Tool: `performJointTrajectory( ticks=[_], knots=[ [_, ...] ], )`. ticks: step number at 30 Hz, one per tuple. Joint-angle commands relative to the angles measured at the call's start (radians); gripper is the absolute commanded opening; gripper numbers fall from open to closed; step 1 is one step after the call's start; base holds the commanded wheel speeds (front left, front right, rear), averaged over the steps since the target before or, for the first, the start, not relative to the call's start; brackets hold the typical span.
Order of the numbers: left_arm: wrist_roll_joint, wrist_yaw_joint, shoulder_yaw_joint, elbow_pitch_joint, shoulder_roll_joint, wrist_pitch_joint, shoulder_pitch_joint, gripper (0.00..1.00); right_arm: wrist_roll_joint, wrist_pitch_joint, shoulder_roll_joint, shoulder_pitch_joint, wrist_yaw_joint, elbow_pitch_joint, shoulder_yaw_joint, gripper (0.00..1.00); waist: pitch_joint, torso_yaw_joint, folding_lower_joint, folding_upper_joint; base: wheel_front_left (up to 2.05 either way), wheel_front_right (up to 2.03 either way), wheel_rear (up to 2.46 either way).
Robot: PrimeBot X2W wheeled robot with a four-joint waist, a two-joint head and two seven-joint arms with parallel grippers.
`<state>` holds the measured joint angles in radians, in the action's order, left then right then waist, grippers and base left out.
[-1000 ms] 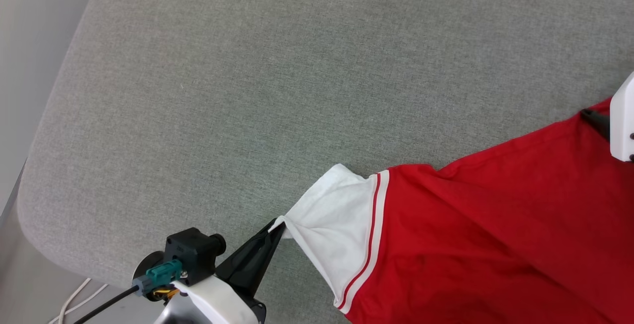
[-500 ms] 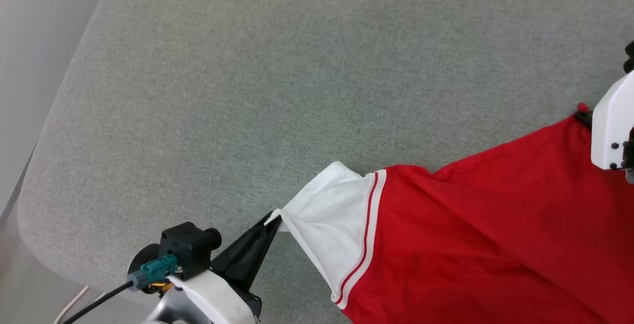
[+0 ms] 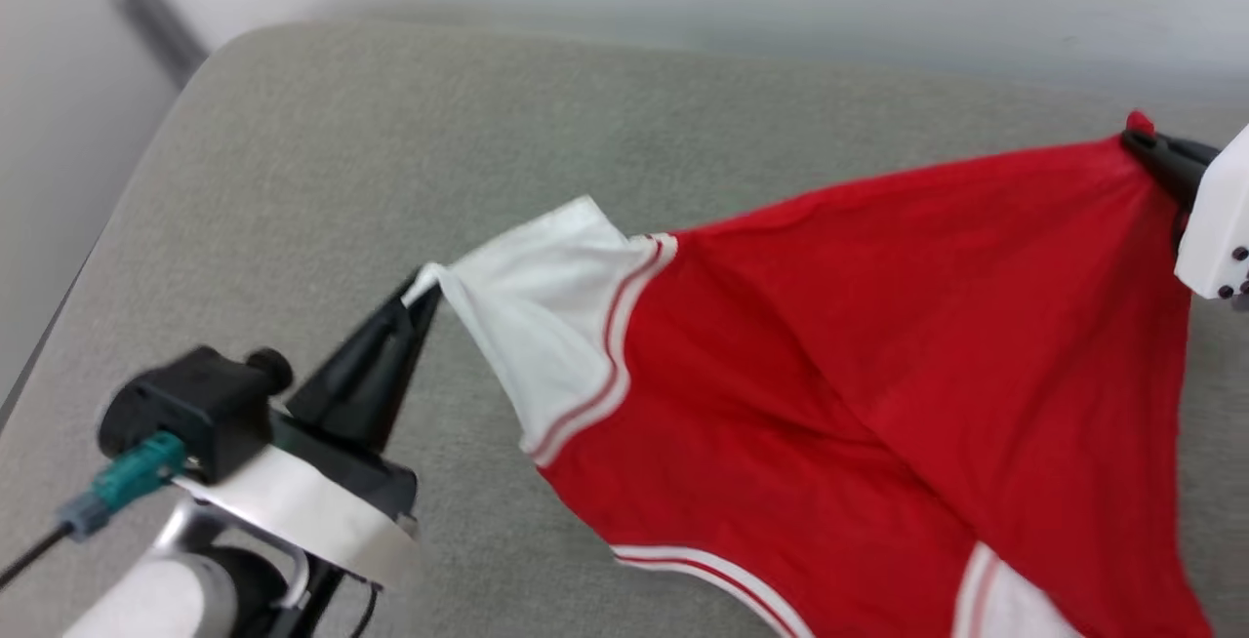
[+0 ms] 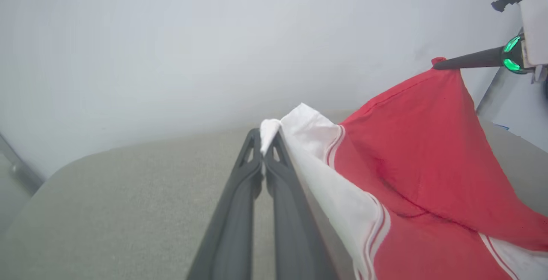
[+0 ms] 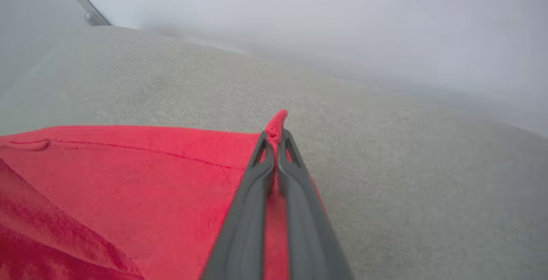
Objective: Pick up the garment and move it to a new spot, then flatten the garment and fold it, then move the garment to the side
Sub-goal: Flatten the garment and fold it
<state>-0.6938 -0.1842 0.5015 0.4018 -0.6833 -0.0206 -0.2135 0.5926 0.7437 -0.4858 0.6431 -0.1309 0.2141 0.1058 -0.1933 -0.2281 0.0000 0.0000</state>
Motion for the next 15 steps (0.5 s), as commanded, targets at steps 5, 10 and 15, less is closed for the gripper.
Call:
performJointTrajectory(
  ticks=[5,10,15],
  knots=[
    [0.009,-0.028,-0.079,0.061,-0.022,-0.010,-0.084,0.00,0.023,-0.035,0.006,-0.020,0.000,-0.130,-0.026,0.00,0.097,0.114,0.0000,0.0000,0.00,0.00,0.00],
    [0.016,-0.042,-0.140,0.099,-0.050,-0.004,-0.153,0.00,0.033,-0.029,0.029,-0.031,0.000,-0.251,-0.060,0.00,0.129,0.170,0.0000,0.0000,0.00,0.00,0.00],
    [0.016,-0.066,-0.241,0.151,-0.070,-0.002,-0.295,0.00,0.049,0.011,0.086,-0.029,0.000,-0.437,-0.123,0.00,0.141,0.254,0.0000,0.0000,0.00,0.00,0.00]
  ],
)
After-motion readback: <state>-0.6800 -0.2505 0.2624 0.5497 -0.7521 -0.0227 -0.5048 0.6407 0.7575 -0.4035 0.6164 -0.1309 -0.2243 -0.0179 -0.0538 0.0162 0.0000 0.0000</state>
